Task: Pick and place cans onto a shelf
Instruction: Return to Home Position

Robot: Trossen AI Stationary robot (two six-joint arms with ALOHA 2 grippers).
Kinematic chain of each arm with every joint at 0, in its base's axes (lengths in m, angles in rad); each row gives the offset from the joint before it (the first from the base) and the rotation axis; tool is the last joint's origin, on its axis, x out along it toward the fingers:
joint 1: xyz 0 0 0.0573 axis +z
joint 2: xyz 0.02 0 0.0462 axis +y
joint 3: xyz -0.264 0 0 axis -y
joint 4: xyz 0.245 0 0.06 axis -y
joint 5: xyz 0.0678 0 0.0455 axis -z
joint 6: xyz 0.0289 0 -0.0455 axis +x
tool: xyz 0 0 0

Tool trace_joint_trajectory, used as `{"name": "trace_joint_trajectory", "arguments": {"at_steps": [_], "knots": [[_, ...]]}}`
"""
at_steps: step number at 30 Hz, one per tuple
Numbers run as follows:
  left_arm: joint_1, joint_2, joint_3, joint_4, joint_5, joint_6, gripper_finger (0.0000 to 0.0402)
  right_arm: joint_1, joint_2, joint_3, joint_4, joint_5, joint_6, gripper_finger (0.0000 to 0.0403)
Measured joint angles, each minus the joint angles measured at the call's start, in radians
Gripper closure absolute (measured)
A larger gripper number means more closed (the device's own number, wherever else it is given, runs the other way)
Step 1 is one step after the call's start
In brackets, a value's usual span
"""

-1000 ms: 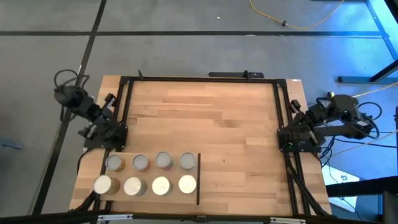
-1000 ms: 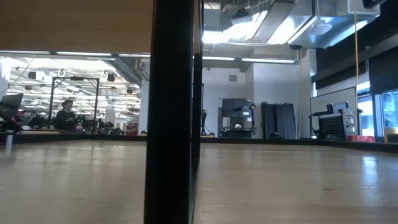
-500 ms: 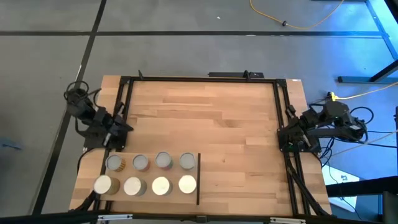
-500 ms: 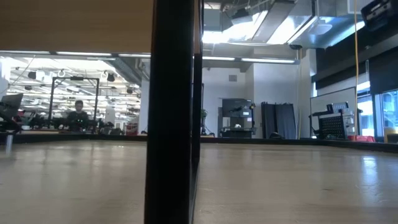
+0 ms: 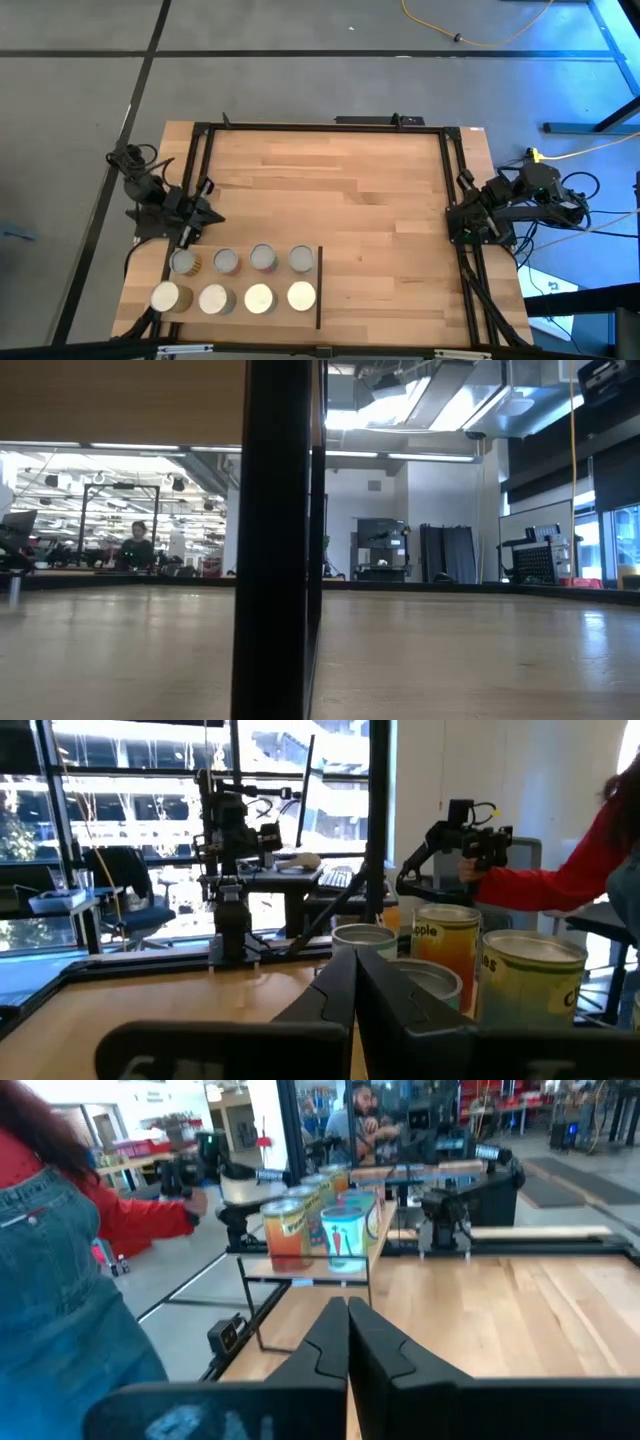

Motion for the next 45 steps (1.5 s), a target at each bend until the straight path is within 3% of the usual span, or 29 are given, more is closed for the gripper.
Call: {"name": "trace_joint_trajectory", "arguments": {"at_steps": [13,26,45], "knots": [[0.024,0.0,-0.215,0.285,-0.078,0.09,0.0401,0.0,0.0,-0.086,0.116,0.001,0.011,0.0402],[0.188,0.0,-0.279,0.274,-0.091,0.073,0.0401,0.0,0.0,-0.191,0.222,0.022,0.029,0.0402],[0.48,0.0,-0.279,0.209,-0.077,0.053,0.0401,0.0,0.0,-0.4,0.332,0.321,0.051,0.0402]]}}
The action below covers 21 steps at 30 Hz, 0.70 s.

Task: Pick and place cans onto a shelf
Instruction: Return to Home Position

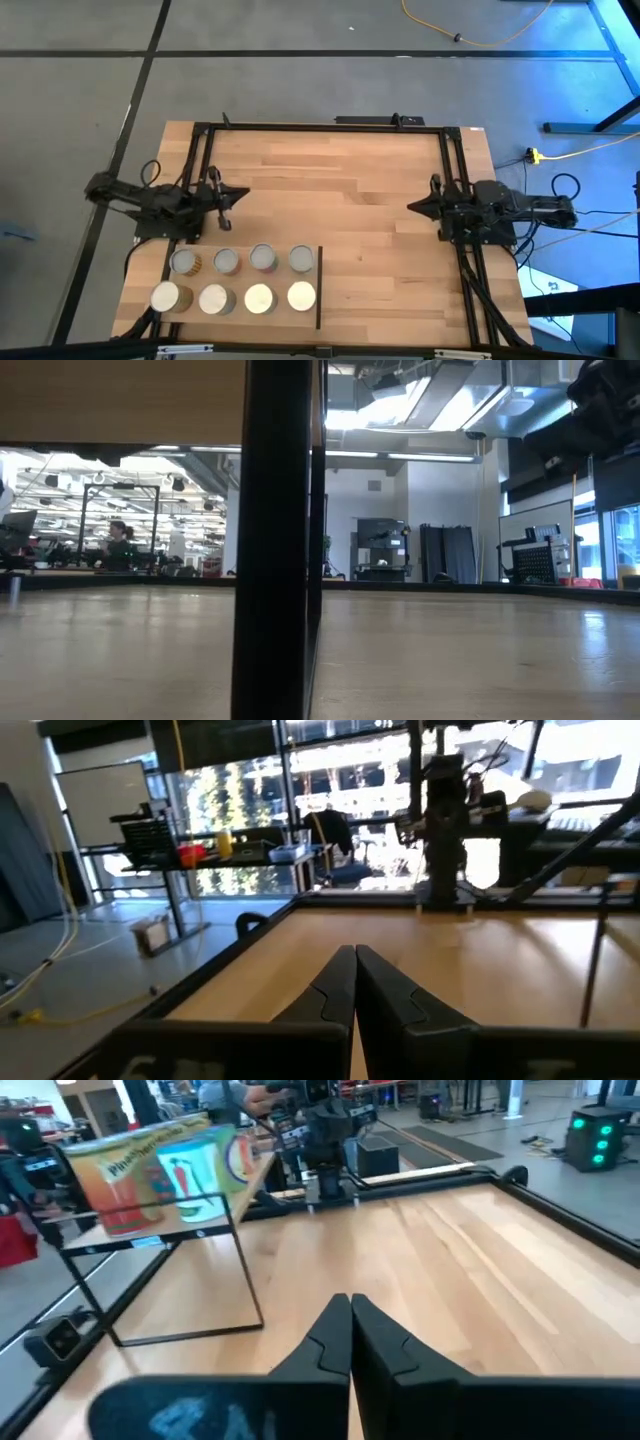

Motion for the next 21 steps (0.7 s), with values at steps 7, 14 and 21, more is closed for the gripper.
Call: {"name": "trace_joint_trajectory", "arguments": {"at_steps": [7,14,21], "knots": [[0.06,0.0,0.0,-0.045,0.096,-0.018,0.0401,0.0,0.0,-0.042,0.016,0.003,-0.012,0.0402],[0.107,0.0,0.0,-0.061,0.19,-0.019,0.0401,0.0,0.001,-0.092,0.022,0.006,-0.053,0.0402],[0.161,0.0,0.0,-0.068,0.3,-0.021,0.0401,-0.001,0.0,-0.092,0.044,0.005,-0.127,0.0402]]}}
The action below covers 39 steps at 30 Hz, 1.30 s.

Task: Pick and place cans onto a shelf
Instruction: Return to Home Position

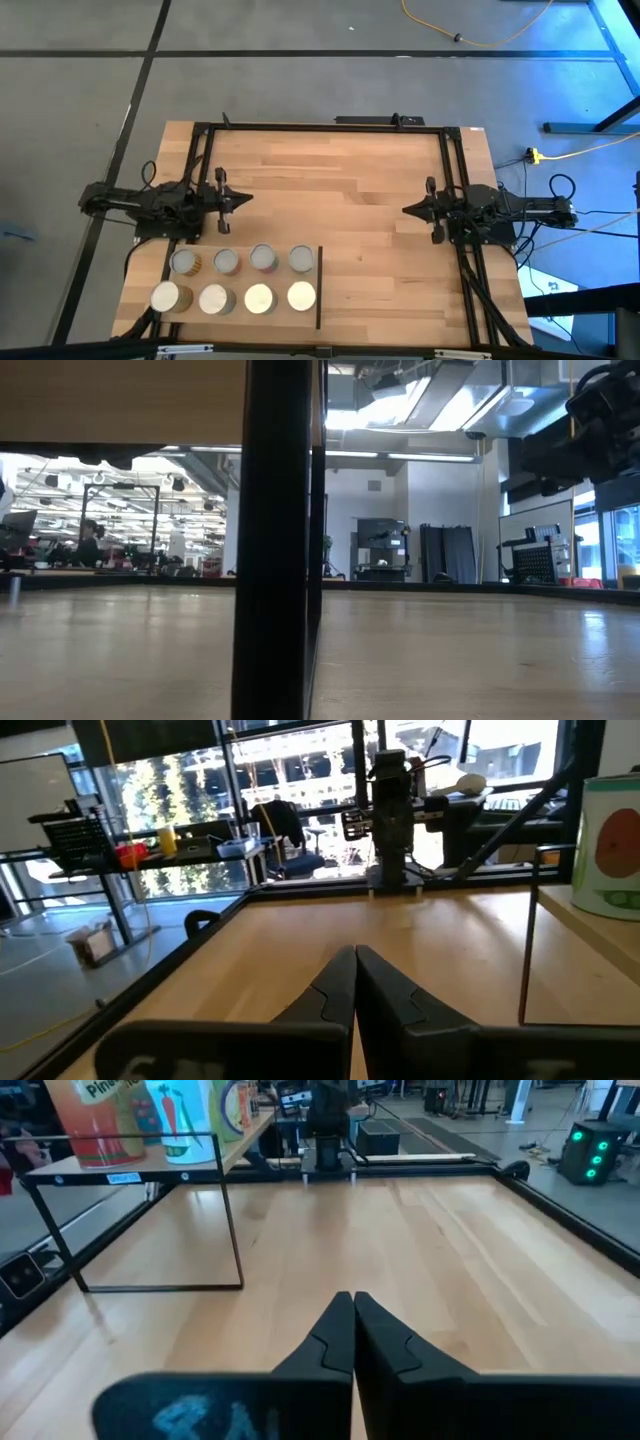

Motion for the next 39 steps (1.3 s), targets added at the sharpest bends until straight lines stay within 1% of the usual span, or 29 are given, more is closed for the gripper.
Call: {"name": "trace_joint_trajectory", "arguments": {"at_steps": [5,11,13,16,19,22,25,29,32,36,39], "knots": [[0.039,0.0,0.0,-0.002,0.038,-0.016,0.0401,0.0,0.0,0.0,0.026,-0.001,-0.039,0.0402],[0.067,0.0,0.0,-0.002,0.04,-0.019,0.0401,0.0,0.0,0.0,0.095,-0.007,-0.058,0.0402],[0.071,0.0,0.0,-0.002,0.056,-0.019,0.0401,0.0,0.0,-0.014,0.158,-0.01,-0.084,0.0402],[0.078,0.0,0.0,-0.002,0.089,-0.024,0.0401,0.0,0.0,-0.075,0.262,-0.011,-0.1,0.0402],[0.082,0.0,0.0,-0.002,0.094,-0.025,0.0401,-0.001,0.008,-0.083,0.283,-0.01,-0.089,0.0402],[0.083,0.0,0.0,-0.007,0.094,-0.025,0.0401,-0.001,0.006,-0.075,0.294,-0.023,-0.113,0.0402],[0.083,0.0,0.0,-0.039,0.1,-0.037,0.0401,-0.001,0.006,-0.075,0.284,-0.028,-0.107,0.0402],[0.083,0.0,0.0,-0.048,0.157,-0.05,0.0401,-0.001,0.006,-0.076,0.276,-0.029,-0.108,0.0402],[0.083,0.0,0.0,-0.051,0.169,-0.05,0.0401,-0.001,0.007,-0.085,0.272,-0.029,-0.097,0.0402],[0.083,0.0,0.0,-0.053,0.178,-0.05,0.0402,-0.001,0.009,-0.085,0.273,-0.035,-0.077,0.0395],[0.083,0.0,0.0,-0.053,0.176,-0.046,0.0402,-0.001,0.009,-0.085,0.273,-0.037,-0.106,0.0385]]}}
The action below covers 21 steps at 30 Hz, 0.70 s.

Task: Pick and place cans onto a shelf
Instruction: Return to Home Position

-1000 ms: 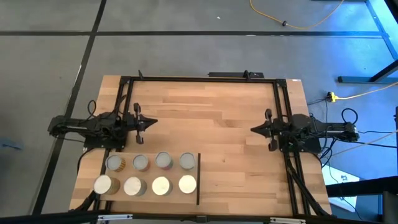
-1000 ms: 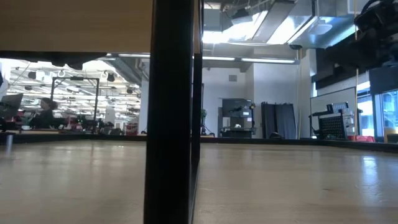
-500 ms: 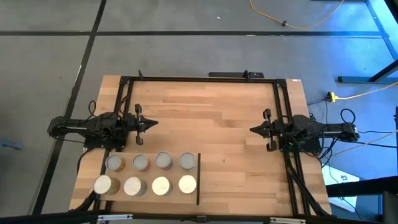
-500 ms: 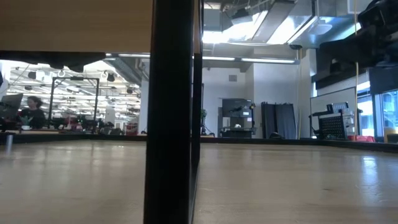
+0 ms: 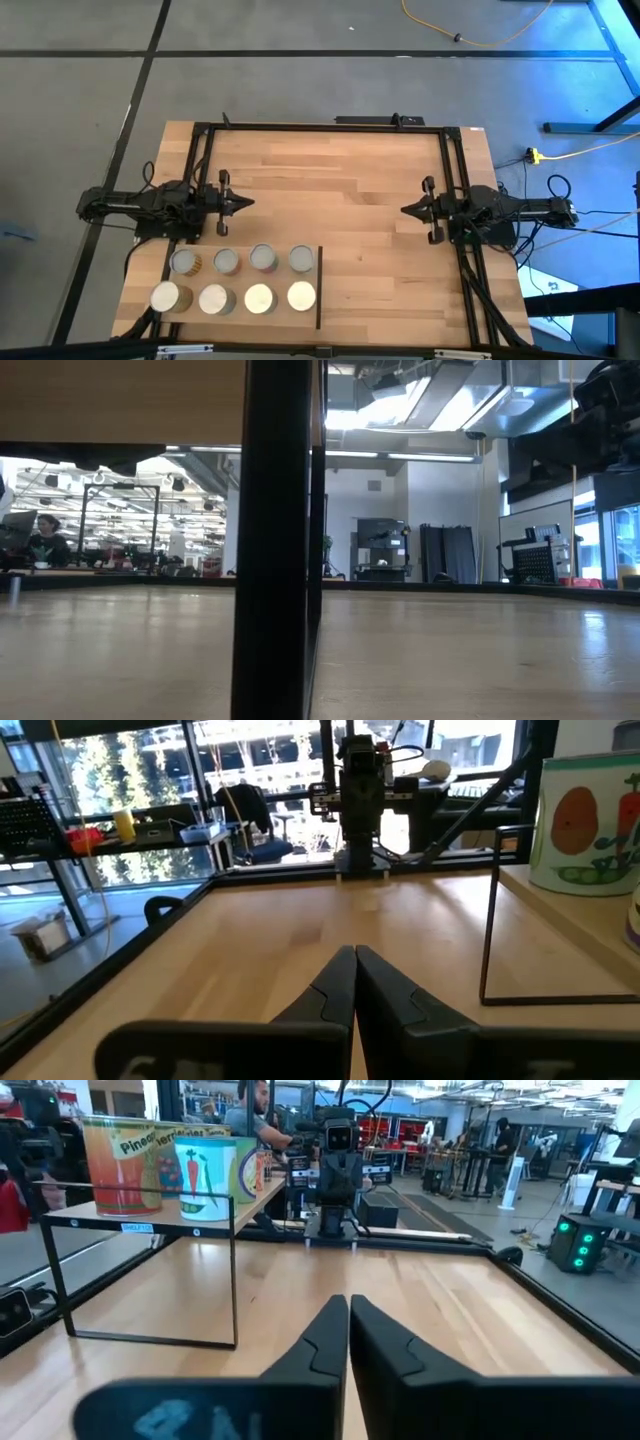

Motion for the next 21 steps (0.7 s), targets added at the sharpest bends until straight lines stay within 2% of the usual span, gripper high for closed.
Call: {"name": "trace_joint_trajectory", "arguments": {"at_steps": [11,21], "knots": [[0.0,0.0,0.0,0.002,-0.019,0.089,0.0402,0.0,0.0,0.0,0.0,0.0,-0.029,0.0382],[0.0,0.0,0.0,0.002,-0.022,0.078,0.0402,0.0,0.001,0.0,0.001,0.0,-0.029,0.0382]]}}
